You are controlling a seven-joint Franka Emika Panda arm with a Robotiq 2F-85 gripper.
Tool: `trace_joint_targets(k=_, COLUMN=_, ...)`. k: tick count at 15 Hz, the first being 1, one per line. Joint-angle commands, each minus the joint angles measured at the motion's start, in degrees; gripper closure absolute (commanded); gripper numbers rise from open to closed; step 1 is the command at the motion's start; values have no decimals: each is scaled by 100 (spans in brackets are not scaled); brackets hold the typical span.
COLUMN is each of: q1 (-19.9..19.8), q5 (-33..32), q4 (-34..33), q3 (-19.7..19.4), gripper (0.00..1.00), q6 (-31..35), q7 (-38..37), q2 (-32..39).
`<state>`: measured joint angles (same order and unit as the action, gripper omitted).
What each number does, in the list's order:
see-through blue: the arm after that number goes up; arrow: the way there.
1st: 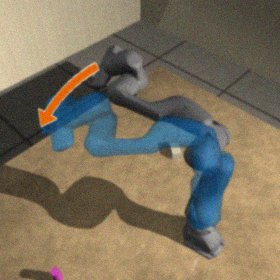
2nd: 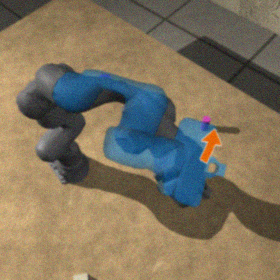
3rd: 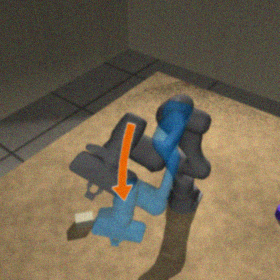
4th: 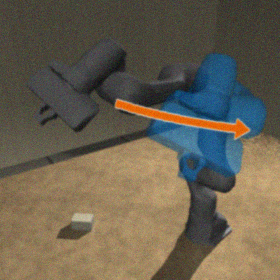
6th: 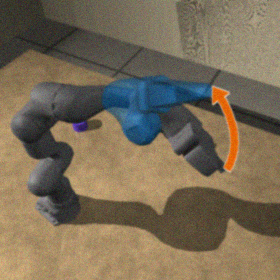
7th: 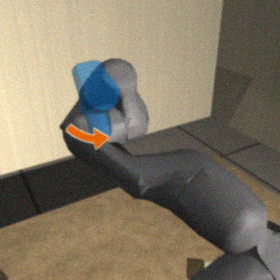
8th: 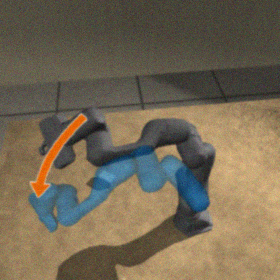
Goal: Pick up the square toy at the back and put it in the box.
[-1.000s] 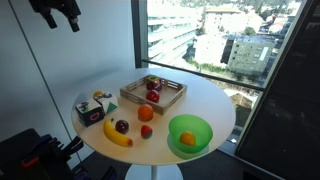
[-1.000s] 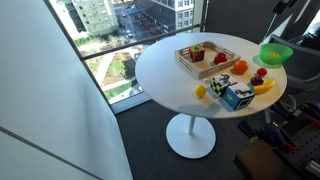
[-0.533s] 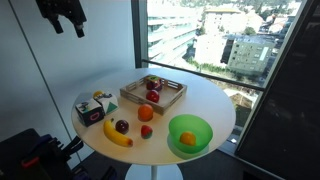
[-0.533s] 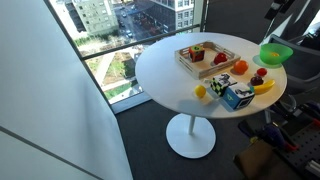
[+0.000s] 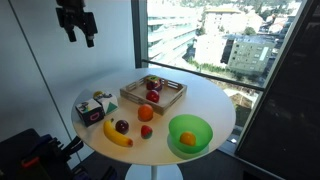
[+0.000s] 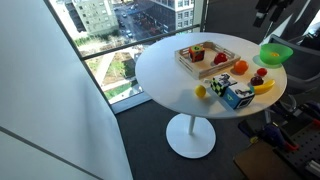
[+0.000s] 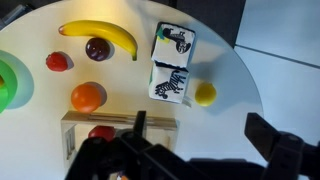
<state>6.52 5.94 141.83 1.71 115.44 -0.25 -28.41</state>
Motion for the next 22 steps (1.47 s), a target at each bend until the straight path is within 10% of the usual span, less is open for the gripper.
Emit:
trace_joint_targets(k=1, q1=-137, q5=95, q4=-352, q3=77, gripper=0, q6=-356, q7=-320, q2=470)
trace_joint_targets(k=22, q1=-169, q5=-141, q4=-9, q3=215, gripper=0, q6=1058, q7=-676, q2=1572)
